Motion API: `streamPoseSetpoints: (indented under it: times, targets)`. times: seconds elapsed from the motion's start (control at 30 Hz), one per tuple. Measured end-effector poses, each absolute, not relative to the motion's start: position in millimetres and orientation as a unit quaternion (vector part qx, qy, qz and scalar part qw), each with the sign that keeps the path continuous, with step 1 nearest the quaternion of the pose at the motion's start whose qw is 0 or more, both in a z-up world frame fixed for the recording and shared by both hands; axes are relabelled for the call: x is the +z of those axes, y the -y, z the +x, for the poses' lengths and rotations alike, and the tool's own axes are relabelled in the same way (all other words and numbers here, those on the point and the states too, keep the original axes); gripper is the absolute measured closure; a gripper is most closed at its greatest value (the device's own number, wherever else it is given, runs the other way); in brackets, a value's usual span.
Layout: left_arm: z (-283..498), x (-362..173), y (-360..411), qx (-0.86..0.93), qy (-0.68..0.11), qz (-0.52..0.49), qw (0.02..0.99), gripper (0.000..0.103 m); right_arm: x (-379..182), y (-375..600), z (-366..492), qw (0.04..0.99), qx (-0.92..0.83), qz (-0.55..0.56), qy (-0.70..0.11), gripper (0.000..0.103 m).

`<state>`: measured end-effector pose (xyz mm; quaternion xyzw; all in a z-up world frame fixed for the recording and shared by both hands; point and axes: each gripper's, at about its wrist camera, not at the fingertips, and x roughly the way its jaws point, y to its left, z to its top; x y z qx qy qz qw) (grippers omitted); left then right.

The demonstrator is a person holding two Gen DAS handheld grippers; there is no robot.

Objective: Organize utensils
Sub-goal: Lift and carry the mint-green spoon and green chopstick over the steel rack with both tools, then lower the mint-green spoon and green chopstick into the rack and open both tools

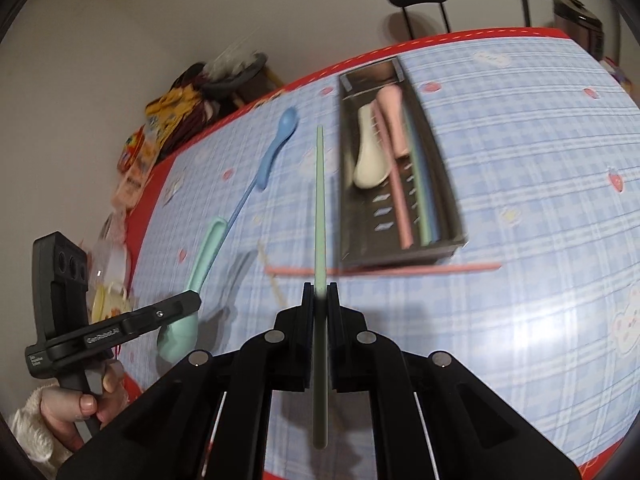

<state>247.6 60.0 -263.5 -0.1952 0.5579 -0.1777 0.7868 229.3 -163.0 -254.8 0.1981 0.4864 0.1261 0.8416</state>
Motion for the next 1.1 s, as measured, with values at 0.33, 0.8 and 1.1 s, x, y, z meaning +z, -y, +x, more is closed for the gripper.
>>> streamPoseSetpoints:
  times: [0.33,0.8,1.1]
  targets:
    - [350,-254,11,-0.199,-0.544,-0.254,0.774,0.09,-252,196,296,0.854,0.09,0.191,-0.476,0.096]
    - [416,-298,56,-0.136,-0.562,-0.324,0.749,0.09,-272,211,332,0.847,0.076,0.192,-0.489,0.096]
    - [421,-308,64,-0.115,-0.566,-0.295,0.761,0.089,-286,210,343,0.844,0.066,0.19,-0.498,0.096]
